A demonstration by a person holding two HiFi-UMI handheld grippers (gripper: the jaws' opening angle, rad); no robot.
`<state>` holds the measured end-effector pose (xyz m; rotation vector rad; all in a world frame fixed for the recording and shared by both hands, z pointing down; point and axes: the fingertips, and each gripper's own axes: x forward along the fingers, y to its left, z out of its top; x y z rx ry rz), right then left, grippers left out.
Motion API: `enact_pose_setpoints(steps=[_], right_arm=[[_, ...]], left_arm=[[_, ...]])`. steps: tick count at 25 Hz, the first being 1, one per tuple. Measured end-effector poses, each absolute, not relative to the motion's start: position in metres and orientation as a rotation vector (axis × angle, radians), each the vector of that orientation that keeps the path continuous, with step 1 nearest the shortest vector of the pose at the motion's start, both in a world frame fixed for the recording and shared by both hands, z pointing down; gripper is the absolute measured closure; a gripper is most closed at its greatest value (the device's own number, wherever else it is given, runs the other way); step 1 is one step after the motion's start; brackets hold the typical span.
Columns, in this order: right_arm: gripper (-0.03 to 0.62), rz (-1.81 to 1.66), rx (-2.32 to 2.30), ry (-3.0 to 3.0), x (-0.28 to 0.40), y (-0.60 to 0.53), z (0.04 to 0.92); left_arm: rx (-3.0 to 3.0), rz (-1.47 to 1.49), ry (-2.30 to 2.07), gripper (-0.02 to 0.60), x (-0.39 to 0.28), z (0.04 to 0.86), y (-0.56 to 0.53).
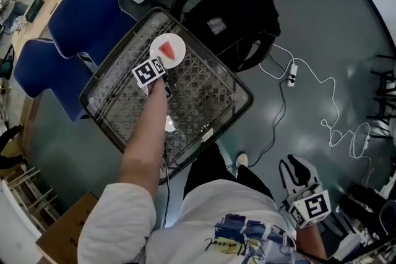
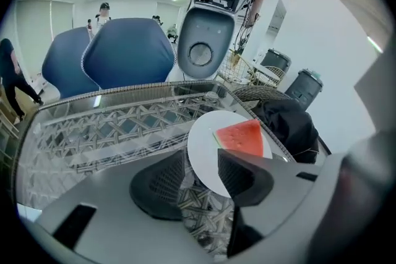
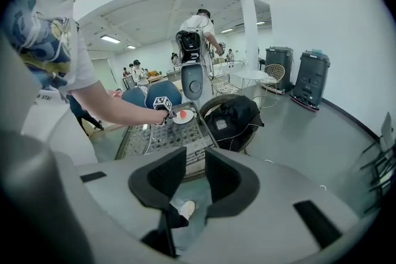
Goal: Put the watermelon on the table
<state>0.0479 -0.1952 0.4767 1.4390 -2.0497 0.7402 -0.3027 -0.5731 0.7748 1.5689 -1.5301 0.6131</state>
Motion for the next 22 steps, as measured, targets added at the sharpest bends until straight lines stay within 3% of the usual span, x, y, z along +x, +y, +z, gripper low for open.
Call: enact_pose_setpoints(steps=[6, 14, 22], right_arm=[[0.496, 0.681, 1.424, -2.116, 0.051, -0.186, 0.472], [0.53, 0.561, 1.265, -2.302, 0.061, -0.165, 0.461], [0.58, 0.402, 1.021, -2.476, 0.07, -0.11, 0.445]], left_arm=[[1.642, 0.578, -1.512, 0.41, -0.304, 0.738, -0.531], [1.75, 0.447, -1.466, 0.571, -0.286, 0.661, -0.419], [2.038, 0.215, -1.226, 0.572, -0.196, 0.539, -0.261]])
